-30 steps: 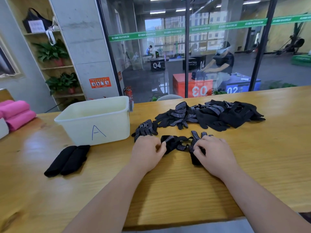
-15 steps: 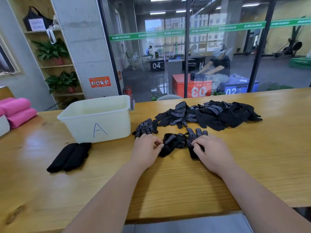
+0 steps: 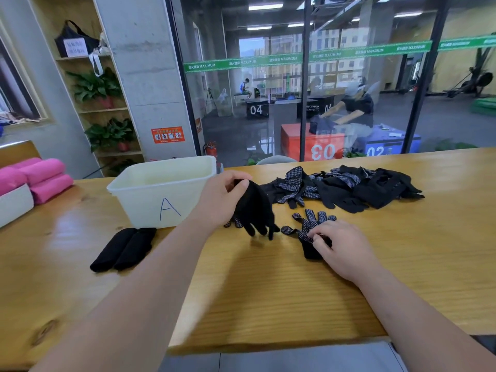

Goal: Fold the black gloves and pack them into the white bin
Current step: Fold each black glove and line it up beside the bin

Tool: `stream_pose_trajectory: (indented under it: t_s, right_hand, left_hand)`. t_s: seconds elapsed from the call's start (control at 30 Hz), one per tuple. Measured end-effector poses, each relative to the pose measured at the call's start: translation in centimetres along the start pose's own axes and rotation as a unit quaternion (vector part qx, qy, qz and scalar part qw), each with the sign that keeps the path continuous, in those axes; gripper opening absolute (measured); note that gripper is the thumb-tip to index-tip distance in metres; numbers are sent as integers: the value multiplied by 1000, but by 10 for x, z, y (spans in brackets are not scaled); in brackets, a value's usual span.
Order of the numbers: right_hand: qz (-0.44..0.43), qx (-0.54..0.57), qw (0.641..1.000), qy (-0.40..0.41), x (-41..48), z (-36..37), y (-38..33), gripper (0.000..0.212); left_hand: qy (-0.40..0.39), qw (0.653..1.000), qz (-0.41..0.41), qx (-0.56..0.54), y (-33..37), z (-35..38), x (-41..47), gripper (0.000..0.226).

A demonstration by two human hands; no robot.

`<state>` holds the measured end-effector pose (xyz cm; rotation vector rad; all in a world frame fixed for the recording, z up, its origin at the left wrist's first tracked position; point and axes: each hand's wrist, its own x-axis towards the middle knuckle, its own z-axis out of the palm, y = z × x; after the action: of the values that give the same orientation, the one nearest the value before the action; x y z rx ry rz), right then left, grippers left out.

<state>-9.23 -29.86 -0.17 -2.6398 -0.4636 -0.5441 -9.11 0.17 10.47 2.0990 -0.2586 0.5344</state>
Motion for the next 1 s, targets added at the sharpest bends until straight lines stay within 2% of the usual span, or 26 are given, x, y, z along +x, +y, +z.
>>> stream_pose_trajectory:
  t_s: [0.23, 0.3, 0.4, 0.47, 0.5, 0.57, 0.67, 0.7, 0.77, 0.87, 0.93, 1.0]
  right_hand:
    - [-13, 31, 999, -17, -1, -2, -2, 21]
    - [-15, 32, 999, -15, -1, 0, -1, 21]
    - [-14, 37, 999, -19, -1, 2, 0, 20]
    - [-14, 36, 999, -20, -1, 2, 1, 19]
    - [-15, 37, 999, -18, -1, 2, 1, 19]
    - [-16, 39, 999, -19, -1, 2, 2, 18]
    - [-21, 33, 999, -18, -1, 3, 1, 18]
    - [-21, 34, 999, -17, -1, 3, 1, 17]
    - [-21, 37, 999, -14, -2, 3, 0, 16]
    - [-17, 41, 999, 4, -2, 2, 1, 16]
    - [-14, 28, 999, 10, -1, 3, 2, 21]
    - [-12, 5, 1000, -21, 0, 4, 2, 33]
  left_hand:
    - [-39, 982, 0, 185, 10, -15, 27, 26]
    - [-9, 973, 30, 229, 16, -16, 33, 29]
    - [95, 947, 131, 277, 30, -17, 38, 29]
    - [132, 932, 195, 275, 40, -12, 33, 27]
    - [119, 927, 220, 281, 42, -7, 26, 26]
    - [36, 921, 249, 299, 33, 10, 5, 25]
    - [-152, 918, 215, 296, -1, 38, -38, 30]
    - [-192, 919, 193, 286, -12, 44, -52, 33]
    - [-210, 932, 147, 256, -24, 52, -70, 32]
    - [-153, 962, 110, 198, -30, 51, -77, 29]
    - [-139, 967, 104, 188, -36, 51, -78, 34]
    - [-176, 960, 79, 202, -40, 50, -80, 47]
